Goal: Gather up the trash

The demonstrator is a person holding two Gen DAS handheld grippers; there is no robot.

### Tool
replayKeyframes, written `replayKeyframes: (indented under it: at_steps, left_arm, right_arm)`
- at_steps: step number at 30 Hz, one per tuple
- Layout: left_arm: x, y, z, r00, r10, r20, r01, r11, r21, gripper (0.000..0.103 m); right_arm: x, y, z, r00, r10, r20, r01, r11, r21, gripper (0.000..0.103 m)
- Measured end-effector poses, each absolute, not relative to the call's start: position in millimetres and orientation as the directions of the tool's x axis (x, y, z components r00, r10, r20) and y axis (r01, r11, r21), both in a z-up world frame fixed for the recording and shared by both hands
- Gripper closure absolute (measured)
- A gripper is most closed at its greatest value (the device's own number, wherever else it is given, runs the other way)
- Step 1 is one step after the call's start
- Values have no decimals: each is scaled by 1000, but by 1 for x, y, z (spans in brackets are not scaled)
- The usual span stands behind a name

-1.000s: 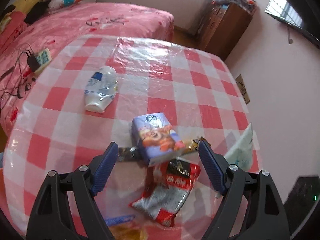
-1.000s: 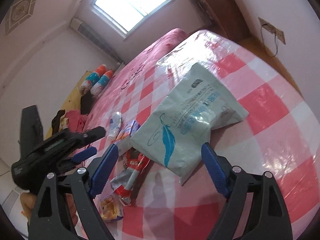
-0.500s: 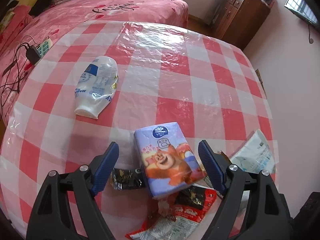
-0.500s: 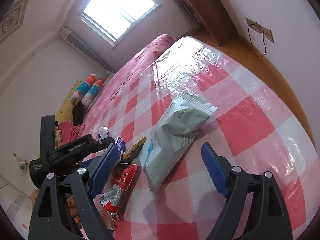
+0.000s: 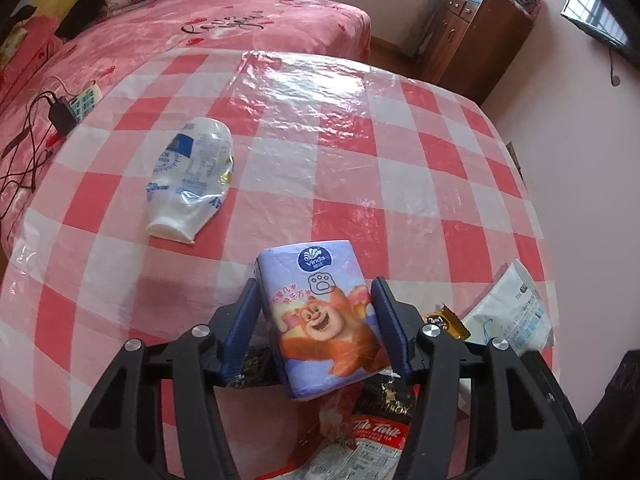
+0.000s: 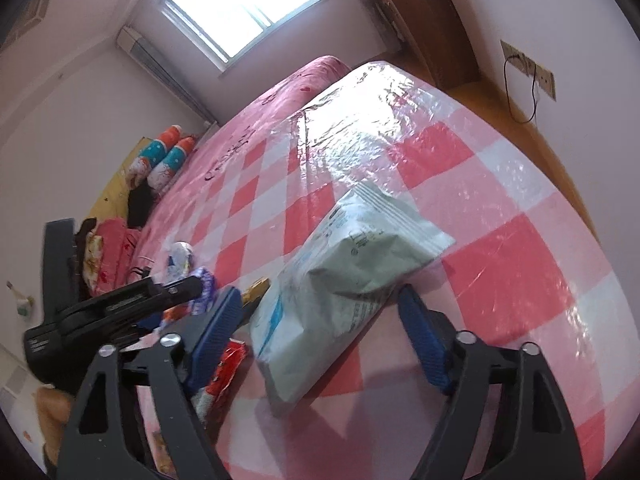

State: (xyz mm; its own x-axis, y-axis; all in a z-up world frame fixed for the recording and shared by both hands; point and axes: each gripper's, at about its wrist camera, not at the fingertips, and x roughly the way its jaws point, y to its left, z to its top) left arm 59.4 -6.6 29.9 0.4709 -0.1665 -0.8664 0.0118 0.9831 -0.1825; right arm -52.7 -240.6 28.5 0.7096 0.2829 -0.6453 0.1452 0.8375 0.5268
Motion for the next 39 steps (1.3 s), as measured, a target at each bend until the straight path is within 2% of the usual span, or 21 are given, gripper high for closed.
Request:
replayKeyframes:
  at_steps: [2, 5, 10, 14, 20, 30, 39]
  left_arm:
    - [56, -2, 34, 478, -171, -862, 13, 982, -188, 45]
    - [48, 6, 41, 489, -177, -854, 17, 981, -193, 45]
    - [33, 25, 51, 502, -183, -845, 18, 979, -201, 45]
    - [20, 44, 51, 496, -196, -846, 8, 975, -222, 45]
    - [3, 70, 44, 488, -226, -843, -12, 964, -265, 45]
    - [-22, 93, 44, 507, -256, -823, 20, 958, -286, 45]
    - [-46, 111, 42, 515, -293, -806, 42, 947, -318, 45]
  right_arm:
    - [-49, -237, 28, 704, 269, -657, 140, 854, 500, 42]
    - [-45, -233, 28, 702, 234, -673, 134, 885, 446, 50]
    - [-40, -227, 29, 706, 199, -679, 108, 918, 382, 57]
    - [-38, -222, 32, 711, 215, -669, 60, 930, 364, 71]
    - [-41, -212, 38, 728, 234, -644, 0, 940, 341, 87]
    - [-53, -201, 53, 793, 187, -580, -24, 960, 278, 91]
    - [-72, -217, 79, 825, 198, -529, -16, 944, 329, 93]
